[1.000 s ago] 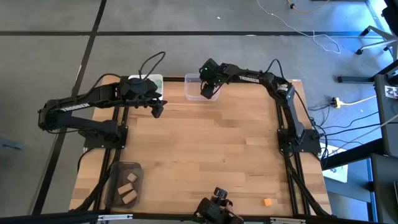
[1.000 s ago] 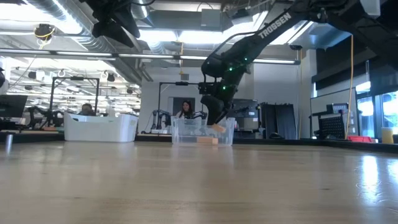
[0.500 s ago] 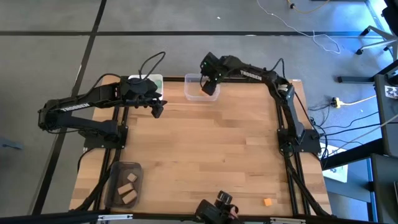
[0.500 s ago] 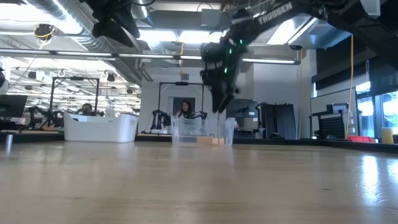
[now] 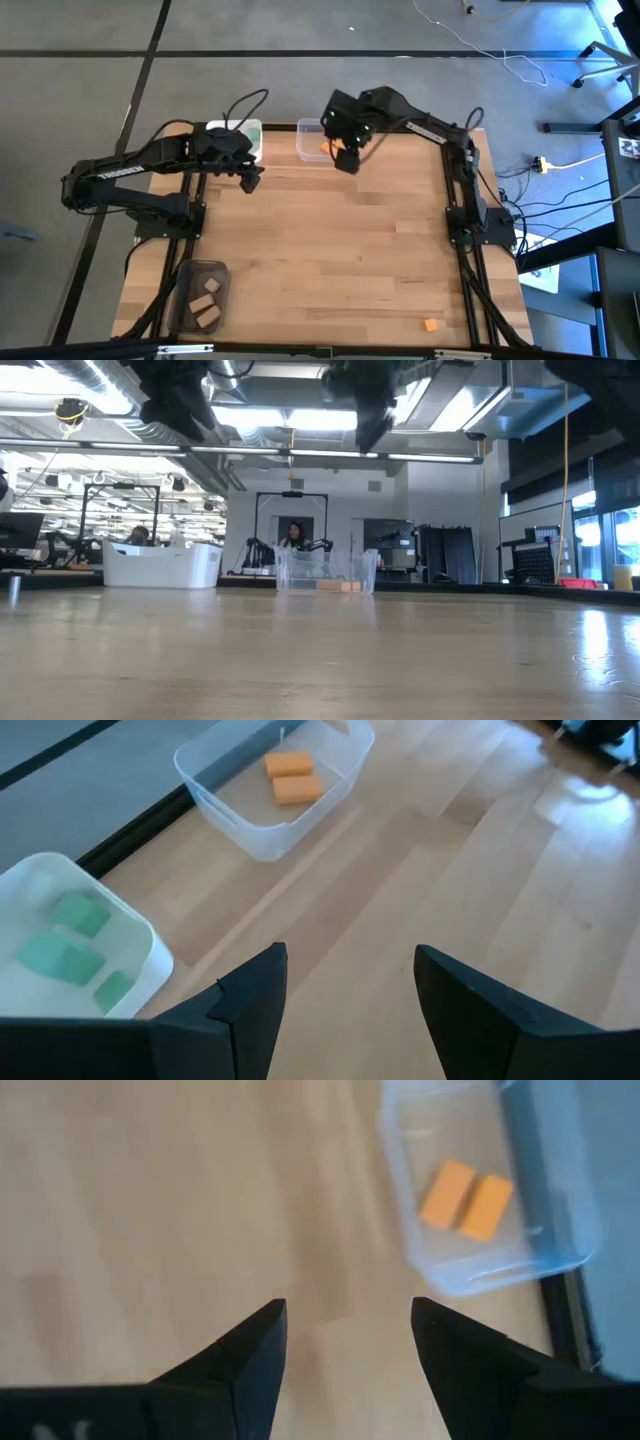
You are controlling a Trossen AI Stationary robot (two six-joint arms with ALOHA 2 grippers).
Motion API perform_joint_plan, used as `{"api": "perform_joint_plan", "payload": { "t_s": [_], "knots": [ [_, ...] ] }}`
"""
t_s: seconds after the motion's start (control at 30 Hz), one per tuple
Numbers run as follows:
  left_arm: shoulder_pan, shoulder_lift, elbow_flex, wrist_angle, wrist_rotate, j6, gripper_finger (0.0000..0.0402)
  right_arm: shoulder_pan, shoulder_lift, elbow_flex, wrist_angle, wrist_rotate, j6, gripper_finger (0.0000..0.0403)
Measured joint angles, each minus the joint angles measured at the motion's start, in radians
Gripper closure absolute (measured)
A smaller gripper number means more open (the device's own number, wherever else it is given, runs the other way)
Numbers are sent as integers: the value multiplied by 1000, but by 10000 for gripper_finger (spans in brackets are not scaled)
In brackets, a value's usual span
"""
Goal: Sort & place blocks by color
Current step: Put the orange block into the transparent bin
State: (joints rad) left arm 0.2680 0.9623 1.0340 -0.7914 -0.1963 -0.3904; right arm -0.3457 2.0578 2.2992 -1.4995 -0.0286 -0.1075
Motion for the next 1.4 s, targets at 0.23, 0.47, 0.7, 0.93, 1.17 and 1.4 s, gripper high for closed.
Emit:
{"api": "perform_joint_plan", "payload": {
  "t_s": [0.23, 0.47, 0.7, 0.93, 1.17, 1.4],
  "knots": [
    [0, 0, 0, -68, 98, 50, 192, 186, -128, 0, -72, 3, 283, 187],
    [-1, 0, 0, -85, 225, 173, 192, 427, -219, 0, -72, 39, 567, 187],
    [-2, 0, 0, -84, 280, 222, 192, 674, -273, -82, -71, 137, 810, 187],
    [-33, 0, 0, -84, 296, 217, 192, 866, -421, -375, -72, 275, 1093, 187],
    [-46, 0, 0, -81, 288, 156, 192, 1047, -621, -747, -57, 124, 1620, 187],
    [-46, 0, 0, -68, 284, 154, 192, 1200, -678, -982, 151, -166, 2124, 187]
  ]
}}
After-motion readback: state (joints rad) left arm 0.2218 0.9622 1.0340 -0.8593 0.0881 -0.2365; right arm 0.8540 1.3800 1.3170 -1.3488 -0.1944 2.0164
